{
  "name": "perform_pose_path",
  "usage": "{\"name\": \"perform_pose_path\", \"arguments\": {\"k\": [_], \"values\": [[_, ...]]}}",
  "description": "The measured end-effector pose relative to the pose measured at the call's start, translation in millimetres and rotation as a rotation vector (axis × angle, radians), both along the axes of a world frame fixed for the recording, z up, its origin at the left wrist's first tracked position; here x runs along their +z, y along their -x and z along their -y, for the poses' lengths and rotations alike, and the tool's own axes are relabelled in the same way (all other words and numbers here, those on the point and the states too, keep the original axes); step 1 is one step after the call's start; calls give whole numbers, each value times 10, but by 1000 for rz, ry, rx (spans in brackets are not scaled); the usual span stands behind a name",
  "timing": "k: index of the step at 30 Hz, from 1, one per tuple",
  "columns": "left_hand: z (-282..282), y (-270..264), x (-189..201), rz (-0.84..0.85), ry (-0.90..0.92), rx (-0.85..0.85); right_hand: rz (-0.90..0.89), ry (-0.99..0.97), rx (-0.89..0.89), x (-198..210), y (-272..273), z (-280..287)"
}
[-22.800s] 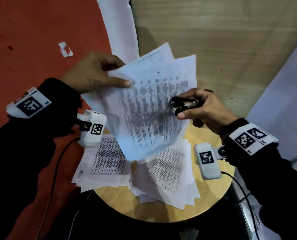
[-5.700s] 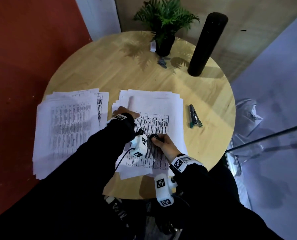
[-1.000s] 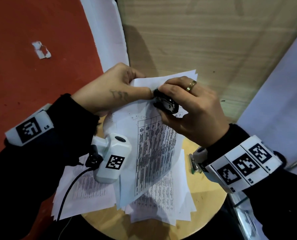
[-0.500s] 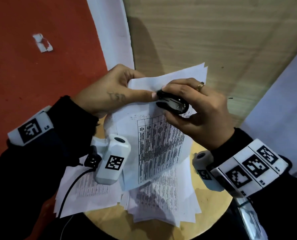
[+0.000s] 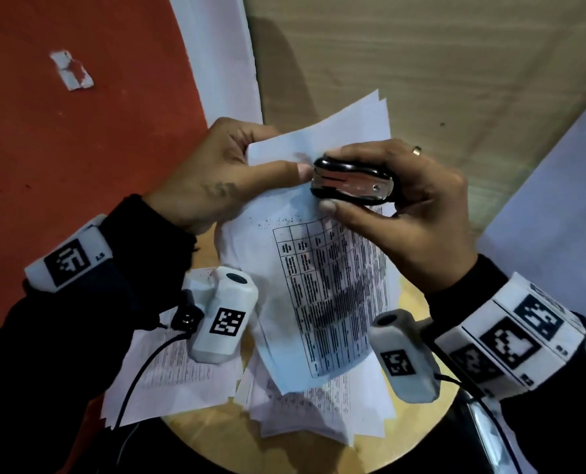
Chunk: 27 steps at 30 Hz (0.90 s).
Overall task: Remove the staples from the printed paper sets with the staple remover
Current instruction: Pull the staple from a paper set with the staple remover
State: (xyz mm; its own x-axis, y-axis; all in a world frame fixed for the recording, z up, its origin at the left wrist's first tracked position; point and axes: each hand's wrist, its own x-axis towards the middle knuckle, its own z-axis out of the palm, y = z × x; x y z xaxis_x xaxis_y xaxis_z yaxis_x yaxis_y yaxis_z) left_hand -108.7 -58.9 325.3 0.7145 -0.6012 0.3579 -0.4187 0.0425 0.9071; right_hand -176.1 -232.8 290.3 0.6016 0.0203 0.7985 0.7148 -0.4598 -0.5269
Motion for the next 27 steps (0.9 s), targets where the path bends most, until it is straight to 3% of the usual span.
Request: {"name": "perform_pose_path", "arguments": {"k": [8,12,18,22,27], "values": [[16,-76,-160,535,-227,377,142,115,-373,-37,-37,-51],[-125,-152,-161,551,-271,428,95,113,-407,-117,-64,56],[-189,-238,-166,487,-292,344,-147,169,-374,-390,-133,124],[-185,-284,-152,483,-338,289,-106,218,-262,-185,-157,129],[-166,-299,-115,536,-443,204,-214,442,-118,92,-211,183]]}}
